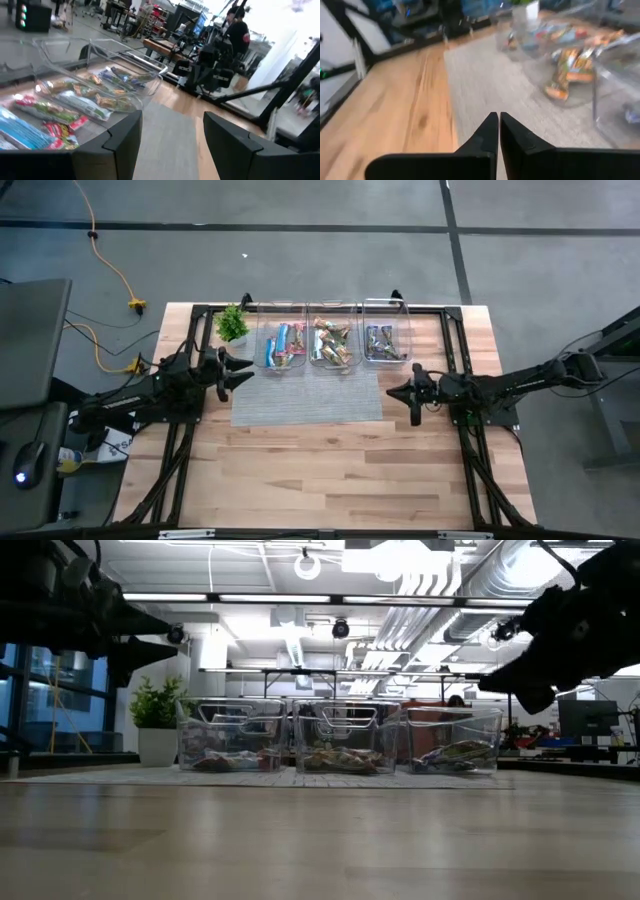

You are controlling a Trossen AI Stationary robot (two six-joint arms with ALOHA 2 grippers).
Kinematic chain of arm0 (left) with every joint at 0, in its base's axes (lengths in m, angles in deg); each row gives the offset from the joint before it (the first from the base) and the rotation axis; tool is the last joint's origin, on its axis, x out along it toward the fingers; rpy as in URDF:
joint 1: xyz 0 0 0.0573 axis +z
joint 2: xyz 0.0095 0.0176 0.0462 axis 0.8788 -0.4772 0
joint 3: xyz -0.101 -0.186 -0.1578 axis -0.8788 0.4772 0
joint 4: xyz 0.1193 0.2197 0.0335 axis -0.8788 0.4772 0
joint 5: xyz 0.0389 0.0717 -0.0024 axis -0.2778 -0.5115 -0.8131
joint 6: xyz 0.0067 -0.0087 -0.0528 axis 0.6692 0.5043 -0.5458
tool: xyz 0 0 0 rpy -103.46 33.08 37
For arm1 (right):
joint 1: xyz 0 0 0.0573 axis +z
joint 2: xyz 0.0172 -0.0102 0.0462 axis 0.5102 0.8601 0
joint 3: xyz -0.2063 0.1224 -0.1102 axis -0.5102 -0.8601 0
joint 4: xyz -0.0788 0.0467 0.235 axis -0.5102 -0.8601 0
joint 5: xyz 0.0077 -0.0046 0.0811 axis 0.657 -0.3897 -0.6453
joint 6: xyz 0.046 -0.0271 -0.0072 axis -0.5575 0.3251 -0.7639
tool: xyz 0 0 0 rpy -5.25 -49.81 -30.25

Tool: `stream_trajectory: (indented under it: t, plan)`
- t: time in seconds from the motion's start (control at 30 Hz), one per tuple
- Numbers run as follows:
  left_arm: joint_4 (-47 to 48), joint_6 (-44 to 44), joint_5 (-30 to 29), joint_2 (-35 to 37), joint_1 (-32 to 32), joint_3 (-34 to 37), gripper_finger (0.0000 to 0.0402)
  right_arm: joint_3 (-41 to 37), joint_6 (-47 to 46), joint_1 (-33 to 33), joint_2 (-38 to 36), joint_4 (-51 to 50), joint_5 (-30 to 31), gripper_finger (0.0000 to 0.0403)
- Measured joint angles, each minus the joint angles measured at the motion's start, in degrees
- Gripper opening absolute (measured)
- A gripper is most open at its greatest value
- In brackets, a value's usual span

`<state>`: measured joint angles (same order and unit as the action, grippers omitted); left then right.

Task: Pick and place Granola Bars by type
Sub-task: Return to Home Position

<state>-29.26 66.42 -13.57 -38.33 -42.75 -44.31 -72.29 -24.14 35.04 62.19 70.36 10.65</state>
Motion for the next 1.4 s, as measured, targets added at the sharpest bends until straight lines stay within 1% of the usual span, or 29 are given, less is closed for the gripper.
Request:
stream_trajectory:
  t: [0.07,0.13,0.27,0.37,0.43,0.57,0.73,0.83,0.93,1.03,1.13,1.2,1.27,1.33,1.4]
  plan:
    - [0.0,2.9,-0.1,0.0,0.0,0.0,0.0205,0.0,0.8,0.0,0.0,-1.5,-1.3,0.0000]
    - [0.0,4.4,-0.3,0.0,0.0,0.0,0.0205,0.0,3.0,0.0,-0.5,-0.7,-2.0,0.0000]
    - [0.0,4.8,-0.4,0.0,0.0,0.0,0.0205,0.0,7.8,0.0,-3.1,4.0,1.2,0.0000]
    - [0.0,4.9,-0.4,0.0,0.0,0.0,0.0205,0.0,13.4,0.0,-6.9,8.2,4.1,0.0000]
    - [0.0,4.9,-0.4,0.0,0.0,0.0,0.0205,0.0,15.5,0.0,-10.1,7.7,5.3,0.0000]
    - [0.0,4.8,-0.5,0.0,0.0,0.0,0.0205,0.0,16.2,0.0,-17.7,-0.3,3.2,0.0000]
    - [0.0,4.8,-0.5,0.0,0.0,0.0,0.0205,0.0,16.3,0.0,-27.7,-7.9,3.8,0.0000]
    - [-0.1,4.8,-0.8,0.0,0.0,0.0,0.0205,0.0,16.3,0.0,-32.0,-12.7,3.6,0.0000]
    - [0.0,4.8,-1.8,0.0,0.0,0.1,0.0205,0.1,15.8,0.0,-35.8,-19.7,2.6,0.0000]
    - [-0.1,4.7,-1.8,0.0,0.0,0.1,0.0205,0.2,16.9,-0.4,-37.5,-19.8,2.6,0.0000]
    - [-0.1,5.2,-2.2,0.0,0.0,0.1,0.0205,0.2,16.7,-1.3,-37.2,-19.9,3.0,0.0000]
    - [0.0,6.3,-3.5,0.0,0.0,0.1,0.0205,0.2,16.3,-1.7,-37.0,-20.1,1.8,0.0000]
    - [0.2,7.2,-3.6,0.0,0.0,0.1,0.0205,0.2,16.3,-1.8,-36.9,-20.4,-0.2,0.0000]
    - [0.0,10.7,-1.4,-0.1,0.0,0.1,0.0205,0.2,16.3,-1.8,-36.9,-20.9,-2.0,0.0000]
    - [-0.5,14.7,2.3,-0.5,0.0,0.1,0.0205,0.2,16.3,-1.8,-36.9,-21.0,-2.6,0.0000]
